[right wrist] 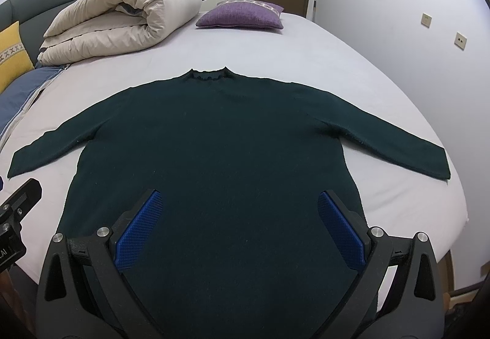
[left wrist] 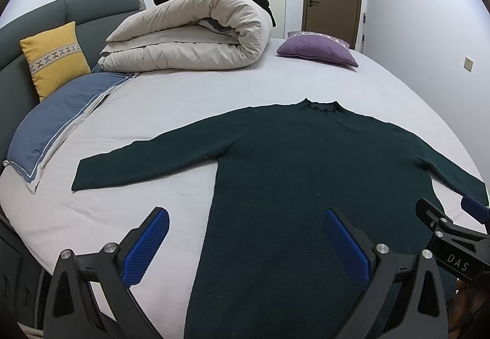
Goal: Fold small clothes
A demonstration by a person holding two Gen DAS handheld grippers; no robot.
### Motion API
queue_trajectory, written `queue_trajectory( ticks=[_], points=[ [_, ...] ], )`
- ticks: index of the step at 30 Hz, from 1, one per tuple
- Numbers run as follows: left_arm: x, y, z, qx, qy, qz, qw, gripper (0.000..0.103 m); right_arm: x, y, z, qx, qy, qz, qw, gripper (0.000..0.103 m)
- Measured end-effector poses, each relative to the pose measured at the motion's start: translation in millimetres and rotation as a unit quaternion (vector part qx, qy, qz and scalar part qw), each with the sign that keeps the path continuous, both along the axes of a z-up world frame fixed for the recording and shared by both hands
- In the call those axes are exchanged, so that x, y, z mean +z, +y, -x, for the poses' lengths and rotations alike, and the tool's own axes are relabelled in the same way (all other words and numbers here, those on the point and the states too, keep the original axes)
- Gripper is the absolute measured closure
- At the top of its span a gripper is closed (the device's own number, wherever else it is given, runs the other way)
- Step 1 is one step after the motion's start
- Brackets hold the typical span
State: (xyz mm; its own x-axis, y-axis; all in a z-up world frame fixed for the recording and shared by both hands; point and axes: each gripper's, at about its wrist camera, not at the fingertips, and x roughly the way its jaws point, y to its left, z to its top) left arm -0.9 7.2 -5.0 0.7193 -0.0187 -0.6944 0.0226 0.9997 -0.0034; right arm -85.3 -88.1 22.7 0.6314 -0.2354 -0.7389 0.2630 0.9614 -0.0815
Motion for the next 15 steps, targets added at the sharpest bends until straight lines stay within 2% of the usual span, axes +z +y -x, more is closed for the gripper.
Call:
queue_trajectory(
  ticks=[15],
  points=[
    [2.2,1.4,1.7,0.002,-0.001,0.003,1.0000,0.000,-1.5,1.6,0.9,0.001,0.001,0.000,1.000,0.000]
  ],
)
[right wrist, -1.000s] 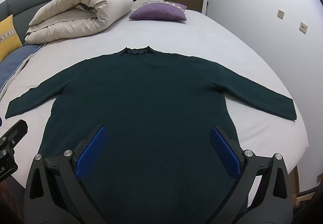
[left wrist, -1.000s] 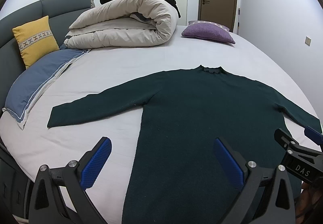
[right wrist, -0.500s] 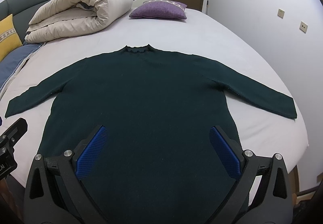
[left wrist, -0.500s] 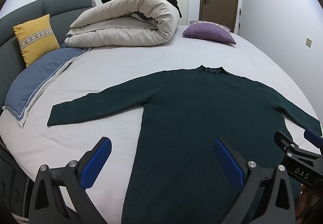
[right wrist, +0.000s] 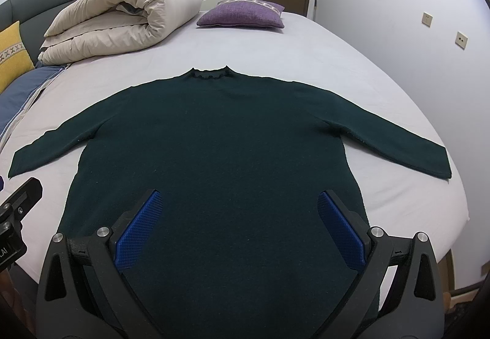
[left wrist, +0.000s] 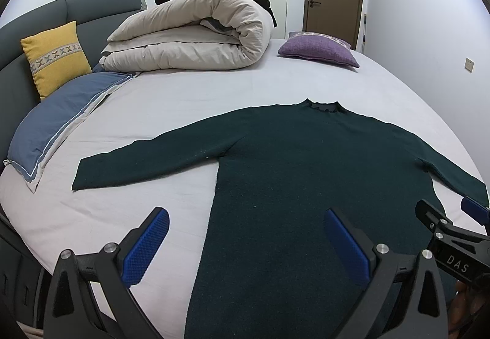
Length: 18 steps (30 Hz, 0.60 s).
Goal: Fold small clothes
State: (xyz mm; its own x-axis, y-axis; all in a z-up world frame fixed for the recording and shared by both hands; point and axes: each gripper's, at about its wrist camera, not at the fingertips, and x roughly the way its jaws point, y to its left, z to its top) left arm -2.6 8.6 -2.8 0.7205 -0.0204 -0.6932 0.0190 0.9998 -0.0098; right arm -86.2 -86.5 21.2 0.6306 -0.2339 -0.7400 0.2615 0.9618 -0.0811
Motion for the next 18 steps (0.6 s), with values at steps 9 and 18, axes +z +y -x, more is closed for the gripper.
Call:
queue_trajectory(
  ticks=[9,18],
  points=[
    [0.4,1.3,0.1,0.001,-0.001,0.000,1.0000,0.000,0.5,2.9,1.1,0.000,0.001,0.000,1.000,0.000],
    [0.5,1.4,0.2,0.001,-0.001,0.000,1.0000,0.000,0.6,4.0,2.0,0.000,0.001,-0.002,1.000,0.000]
  ],
)
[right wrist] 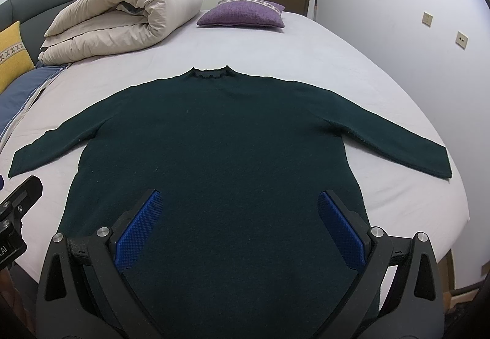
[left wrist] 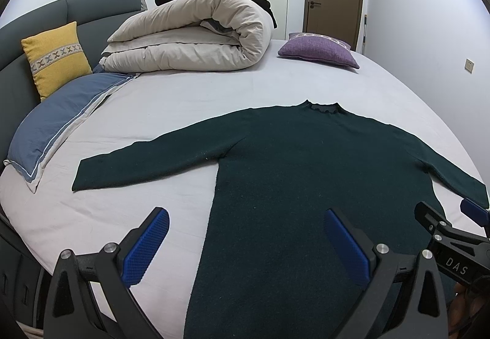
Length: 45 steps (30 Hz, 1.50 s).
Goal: Fold small clothes
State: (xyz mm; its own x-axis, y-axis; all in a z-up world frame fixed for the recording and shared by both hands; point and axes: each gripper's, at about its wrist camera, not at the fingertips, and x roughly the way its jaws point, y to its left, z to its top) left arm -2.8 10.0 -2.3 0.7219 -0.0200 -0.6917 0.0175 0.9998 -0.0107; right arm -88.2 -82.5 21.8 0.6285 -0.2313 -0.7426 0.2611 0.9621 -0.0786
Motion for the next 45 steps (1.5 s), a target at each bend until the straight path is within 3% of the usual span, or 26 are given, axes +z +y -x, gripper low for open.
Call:
queue_trajectory(
  ticks=[24,33,35,38,42,45],
  points=[
    [0,0,-1,0.004,0.003,0.009,0.9999,0.000,-3,3,1,0.002,0.003,0.002,1.000,0.000],
    [-13,27,4,-0.004,0.000,0.059,0.9983,0.000,-11,-11,-1,-0.005,0.004,-0.008,1.000,0.000],
    [-23,51,-1,0.002,0.020,0.109,0.9938,0.000,-13,-16,-1,-0.005,0.005,-0.012,1.000,0.000],
    [-41,109,-12,0.058,0.044,0.193,0.9785,0.000,-18,-22,-3,-0.008,0.002,-0.027,1.000,0.000],
    [-56,186,-15,0.156,-0.005,0.246,0.9566,0.000,-16,-19,-11,0.007,-0.023,-0.060,0.998,0.000],
    [-68,233,-20,0.220,0.013,0.257,0.9410,0.000,-9,-9,-22,0.032,-0.050,-0.072,0.996,0.000]
  ],
)
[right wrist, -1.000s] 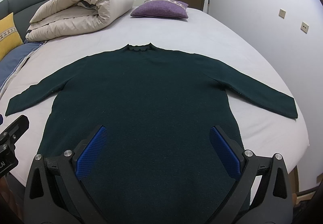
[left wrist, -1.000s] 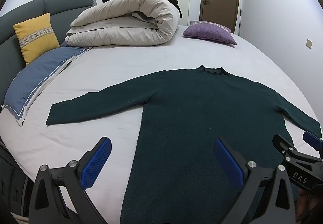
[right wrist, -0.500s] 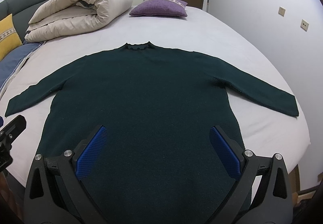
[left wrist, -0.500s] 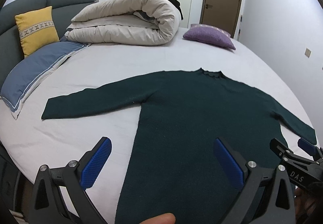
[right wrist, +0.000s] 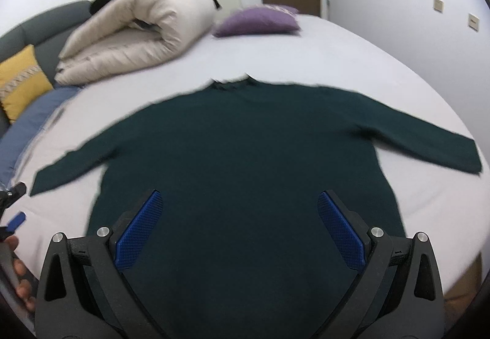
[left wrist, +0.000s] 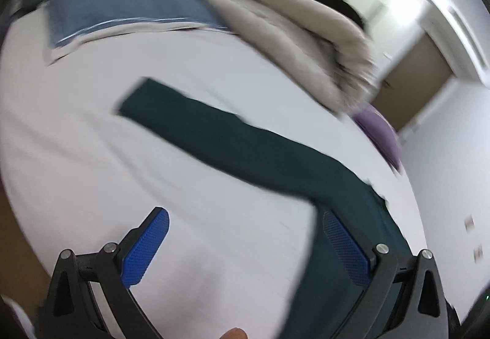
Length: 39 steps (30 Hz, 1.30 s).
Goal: Fold small clothes
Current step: 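Grasp the sweater sleeve with the left tool and fold it across the body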
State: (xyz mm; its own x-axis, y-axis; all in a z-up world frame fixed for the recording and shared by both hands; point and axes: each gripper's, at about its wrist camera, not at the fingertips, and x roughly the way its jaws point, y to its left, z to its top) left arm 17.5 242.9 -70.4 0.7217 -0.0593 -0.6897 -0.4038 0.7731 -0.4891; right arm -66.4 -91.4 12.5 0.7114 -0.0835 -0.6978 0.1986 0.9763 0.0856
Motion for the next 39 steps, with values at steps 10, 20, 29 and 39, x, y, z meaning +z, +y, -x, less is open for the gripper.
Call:
queue_trajectory(
  ticks=[10,20,29,39],
  points=[
    [-74,108,-34,0.118,-0.016,0.265,0.9569,0.005,5,50,-59,0.083,-0.039,-0.076,0.993,0.001],
    [-95,134,-70,0.173,-0.040,0.323,0.9296,0.030,-20,71,-102,0.111,-0.019,-0.147,0.983,0.013],
    [-53,90,-114,0.091,-0.017,0.230,0.9687,0.095,-27,34,-95,0.100,-0.025,-0.166,0.981,0.022],
    [29,-183,-174,-0.209,-0.021,-0.048,0.9766,0.095,-40,-82,-75,0.009,-0.039,-0.205,0.978,0.028]
  ],
)
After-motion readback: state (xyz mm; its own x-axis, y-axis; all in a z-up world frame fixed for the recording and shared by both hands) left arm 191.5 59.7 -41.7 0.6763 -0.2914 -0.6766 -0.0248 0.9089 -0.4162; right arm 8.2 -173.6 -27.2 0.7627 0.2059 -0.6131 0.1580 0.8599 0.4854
